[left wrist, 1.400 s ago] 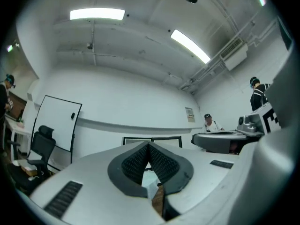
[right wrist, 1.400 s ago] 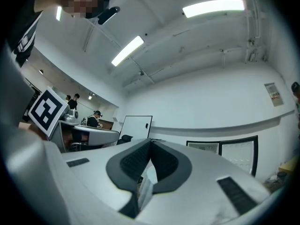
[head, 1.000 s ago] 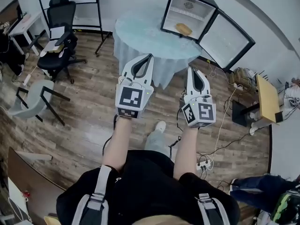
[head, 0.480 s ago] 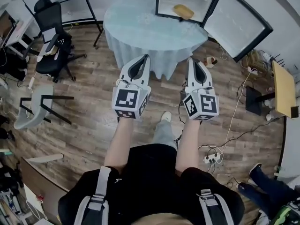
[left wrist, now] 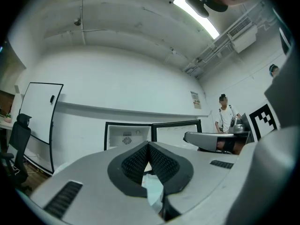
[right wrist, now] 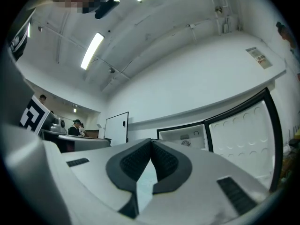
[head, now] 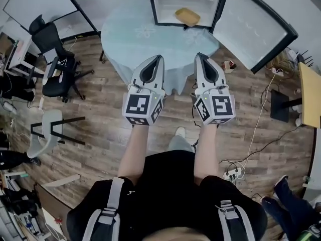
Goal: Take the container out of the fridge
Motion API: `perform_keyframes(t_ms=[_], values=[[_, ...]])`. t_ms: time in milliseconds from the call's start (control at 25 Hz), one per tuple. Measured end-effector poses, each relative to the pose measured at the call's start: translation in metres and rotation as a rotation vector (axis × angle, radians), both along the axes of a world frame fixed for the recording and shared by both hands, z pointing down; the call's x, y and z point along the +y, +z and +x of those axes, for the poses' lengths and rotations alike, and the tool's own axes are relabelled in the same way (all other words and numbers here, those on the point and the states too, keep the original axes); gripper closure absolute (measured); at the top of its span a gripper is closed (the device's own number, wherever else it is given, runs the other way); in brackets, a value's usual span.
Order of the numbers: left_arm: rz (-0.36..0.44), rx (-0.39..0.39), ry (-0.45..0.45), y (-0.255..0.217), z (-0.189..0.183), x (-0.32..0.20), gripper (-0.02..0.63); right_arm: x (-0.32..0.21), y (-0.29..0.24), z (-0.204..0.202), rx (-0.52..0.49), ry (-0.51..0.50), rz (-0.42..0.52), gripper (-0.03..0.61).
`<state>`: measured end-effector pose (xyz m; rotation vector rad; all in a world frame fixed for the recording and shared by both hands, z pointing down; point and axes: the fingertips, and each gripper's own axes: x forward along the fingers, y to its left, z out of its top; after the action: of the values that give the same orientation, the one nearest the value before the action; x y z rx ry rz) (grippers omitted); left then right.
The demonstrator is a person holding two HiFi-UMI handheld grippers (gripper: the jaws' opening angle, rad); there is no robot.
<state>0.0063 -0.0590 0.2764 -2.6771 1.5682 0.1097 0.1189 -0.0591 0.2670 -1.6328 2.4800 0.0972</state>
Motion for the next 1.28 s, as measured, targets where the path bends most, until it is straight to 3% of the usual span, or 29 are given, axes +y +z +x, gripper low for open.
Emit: perform_keyframes(t_ms=[280, 520, 880, 1120, 1280], values=[[0.038, 0.043, -0.003, -0.044, 0.050, -0.068, 0.614, -0.065, -0.048, 0.061, 0.026, 0.025, 0.037, 0.575], [-0.008, 0.080, -0.042, -0.029, 0.047, -0.110, 0.614, -0.106, -0.032, 0.052, 0.085, -0.026, -0.011, 0.575], [-0.042, 0.119, -0.092, -0.021, 0.030, -0.155, 0.614, -0.139, -0.035, 0.037, 0.153, -0.037, 0.009, 0.575], [-0.066, 0.077, -0.097, -0.017, 0.044, -0.169, 0.614, -0.153, -0.031, 0.072, 0.116, 0.016, -0.002, 0.575], [-0.110, 0.060, -0.095, -0.003, 0.048, -0.169, 0.614, -0.151, -0.022, 0.071, 0.119, 0.003, -0.007, 0.575]])
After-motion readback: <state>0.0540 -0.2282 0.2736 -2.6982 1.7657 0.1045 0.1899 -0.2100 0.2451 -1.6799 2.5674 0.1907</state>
